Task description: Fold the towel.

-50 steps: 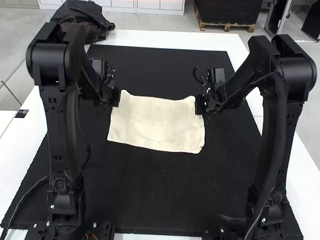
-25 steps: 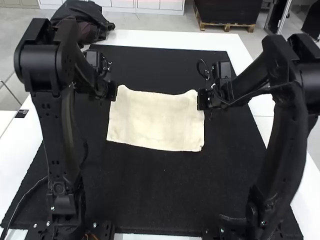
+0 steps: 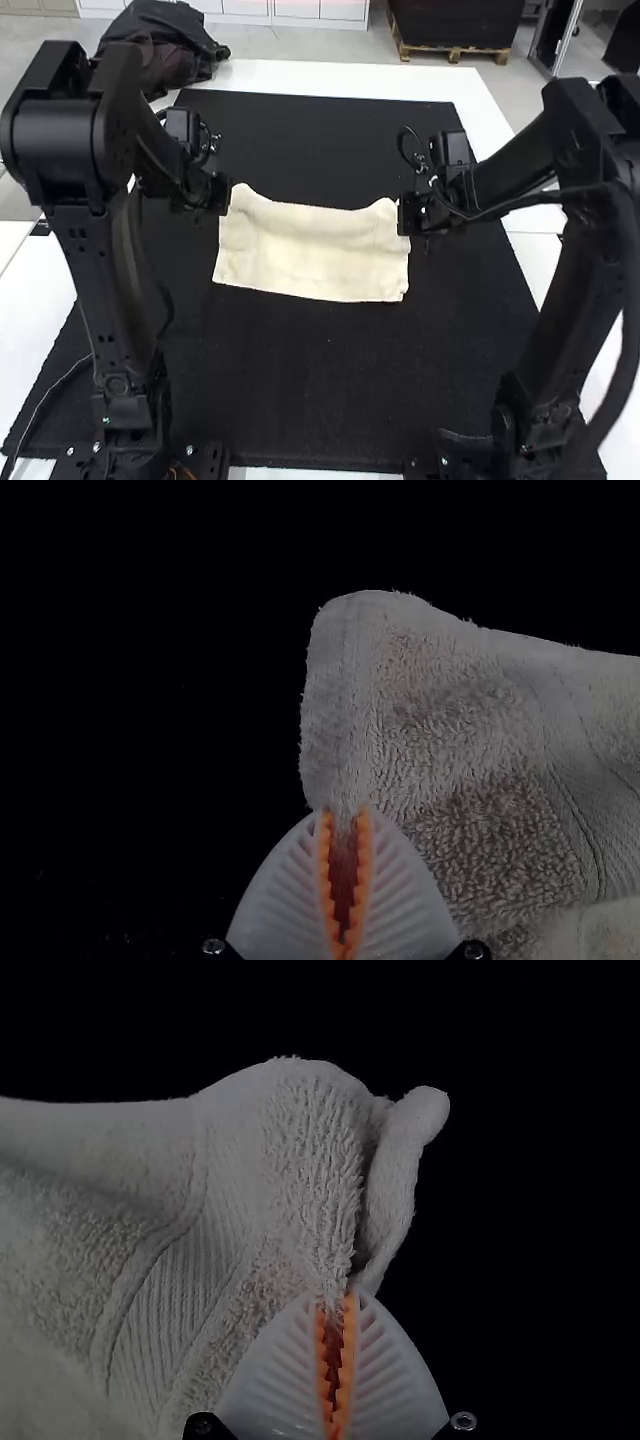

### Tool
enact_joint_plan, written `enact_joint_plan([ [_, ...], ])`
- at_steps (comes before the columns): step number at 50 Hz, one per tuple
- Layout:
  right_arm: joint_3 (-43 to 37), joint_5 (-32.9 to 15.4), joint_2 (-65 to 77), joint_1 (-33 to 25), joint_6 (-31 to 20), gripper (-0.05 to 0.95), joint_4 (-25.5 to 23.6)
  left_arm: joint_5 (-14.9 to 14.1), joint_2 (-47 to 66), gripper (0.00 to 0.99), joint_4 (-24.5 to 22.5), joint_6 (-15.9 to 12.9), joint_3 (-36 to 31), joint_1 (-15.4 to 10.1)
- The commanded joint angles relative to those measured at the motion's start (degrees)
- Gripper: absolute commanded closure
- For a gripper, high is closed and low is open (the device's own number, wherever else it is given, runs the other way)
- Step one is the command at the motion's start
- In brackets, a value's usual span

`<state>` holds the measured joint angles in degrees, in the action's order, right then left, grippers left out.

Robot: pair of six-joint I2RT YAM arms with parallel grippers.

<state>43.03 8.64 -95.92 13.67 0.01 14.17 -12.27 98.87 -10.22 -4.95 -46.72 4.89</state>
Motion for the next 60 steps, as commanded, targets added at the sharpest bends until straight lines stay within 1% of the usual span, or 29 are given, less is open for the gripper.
enact_joint_plan([
  [1,-1.10,0.23,3.28,-1.02,0.43,0.92,-0.38,0.41,-3.16,0.969,0.29,-1.29,1.28,1.09],
  [8,-2.68,0.32,5.13,-1.02,0.43,0.92,-0.99,0.41,-5.62,0.970,0.55,-1.90,3.21,1.09],
  [19,-4.79,1.55,7.68,-1.10,0.08,0.92,-2.92,0.41,-8.96,0.969,0.73,-2.08,6.38,1.09],
  [27,-6.20,1.99,9.96,-1.02,-0.01,0.92,-4.59,0.41,-11.51,0.969,2.04,-2.17,8.22,1.09],
  [37,-8.22,2.87,11.90,-1.10,-0.01,0.92,-5.56,0.67,-13.88,0.969,1.69,-2.26,11.12,1.09],
  [60,-13.32,3.84,13.48,-1.02,-0.10,0.92,-6.00,0.85,-18.10,0.970,2.04,-2.43,17.28,1.09],
])
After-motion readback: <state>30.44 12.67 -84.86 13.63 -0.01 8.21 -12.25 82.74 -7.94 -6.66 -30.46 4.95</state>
